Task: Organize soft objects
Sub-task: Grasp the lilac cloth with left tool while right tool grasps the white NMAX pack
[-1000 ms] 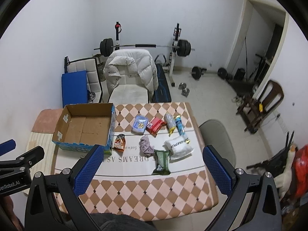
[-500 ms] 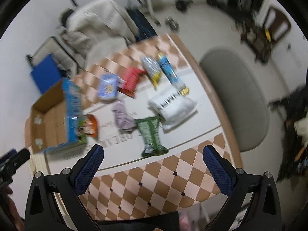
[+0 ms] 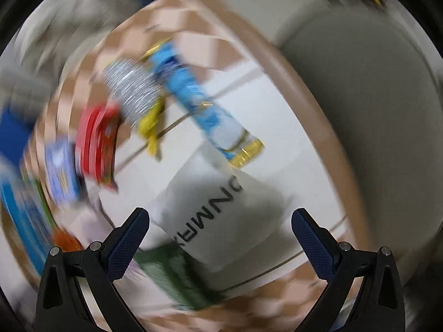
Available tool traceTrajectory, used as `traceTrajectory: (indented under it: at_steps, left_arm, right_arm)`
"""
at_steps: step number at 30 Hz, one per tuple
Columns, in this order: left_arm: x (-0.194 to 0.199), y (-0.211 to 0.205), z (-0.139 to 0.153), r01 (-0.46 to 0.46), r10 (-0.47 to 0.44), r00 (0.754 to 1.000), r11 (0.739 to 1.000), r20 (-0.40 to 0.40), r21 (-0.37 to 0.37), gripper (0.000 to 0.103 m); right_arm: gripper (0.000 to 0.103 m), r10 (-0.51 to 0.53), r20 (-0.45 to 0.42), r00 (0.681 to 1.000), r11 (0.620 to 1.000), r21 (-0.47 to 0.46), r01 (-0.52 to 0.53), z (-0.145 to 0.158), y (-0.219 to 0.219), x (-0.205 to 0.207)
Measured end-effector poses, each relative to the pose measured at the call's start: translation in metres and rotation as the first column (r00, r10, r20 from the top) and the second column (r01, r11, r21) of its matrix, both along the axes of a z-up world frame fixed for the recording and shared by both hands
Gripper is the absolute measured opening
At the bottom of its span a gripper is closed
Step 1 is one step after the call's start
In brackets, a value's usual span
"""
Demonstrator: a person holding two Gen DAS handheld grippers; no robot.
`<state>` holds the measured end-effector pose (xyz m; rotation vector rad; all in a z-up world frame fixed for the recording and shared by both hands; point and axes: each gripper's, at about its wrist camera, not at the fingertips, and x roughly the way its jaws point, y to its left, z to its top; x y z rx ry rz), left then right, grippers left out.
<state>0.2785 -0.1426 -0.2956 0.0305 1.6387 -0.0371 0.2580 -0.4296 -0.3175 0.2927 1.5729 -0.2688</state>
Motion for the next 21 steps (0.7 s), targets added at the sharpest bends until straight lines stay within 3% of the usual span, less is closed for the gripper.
traceTrajectory:
  at_steps: [1, 4, 6, 9, 11, 14, 15, 21]
  left_arm:
    - [0.001, -0.003, -0.007, 0.011, -0.011, 1.000, 1.000, -0.009, -0.008, 0.103]
    - [0.011, -0.010, -0.031, 0.017, -0.020, 0.998, 0.998, -0.065, -0.055, 0.103]
    - [0.019, -0.016, -0.048, 0.004, -0.015, 0.994, 0.995, -0.107, -0.100, 0.102]
    - [0.029, -0.025, -0.075, -0.012, -0.012, 0.987, 0.989, -0.160, -0.148, 0.097]
    - [0.033, -0.031, -0.094, -0.013, -0.018, 0.980, 0.988, -0.196, -0.157, 0.088]
    - [0.034, -0.035, -0.120, -0.011, -0.023, 0.969, 0.991, -0.246, -0.137, 0.055]
    - [0.031, -0.034, -0.127, -0.011, -0.022, 0.966, 0.992, -0.259, -0.127, 0.040]
    - [0.018, -0.025, -0.126, -0.007, -0.015, 0.975, 0.995, -0.220, -0.099, 0.035]
  right_arm:
    - [0.103, 0.114, -0.019, 0.993, 0.993, -0.038, -0.115, -0.002, 0.012, 0.001]
    - [0.103, 0.317, -0.062, 0.946, 0.942, -0.091, -0.322, -0.011, 0.037, 0.000]
    - [0.103, 0.369, -0.086, 0.925, 0.923, -0.078, -0.376, -0.020, 0.043, 0.000]
    - [0.103, 0.378, -0.087, 0.922, 0.922, -0.052, -0.383, -0.026, 0.043, 0.002]
    - [0.103, 0.391, -0.082, 0.917, 0.918, -0.036, -0.394, -0.031, 0.043, 0.004]
    - [0.103, 0.425, -0.098, 0.900, 0.903, -0.019, -0.429, -0.038, 0.047, 0.005]
    - [0.103, 0.439, -0.106, 0.892, 0.896, -0.026, -0.444, -0.041, 0.049, 0.005]
    - [0.103, 0.508, -0.155, 0.848, 0.858, 0.006, -0.513, -0.064, 0.059, 0.002]
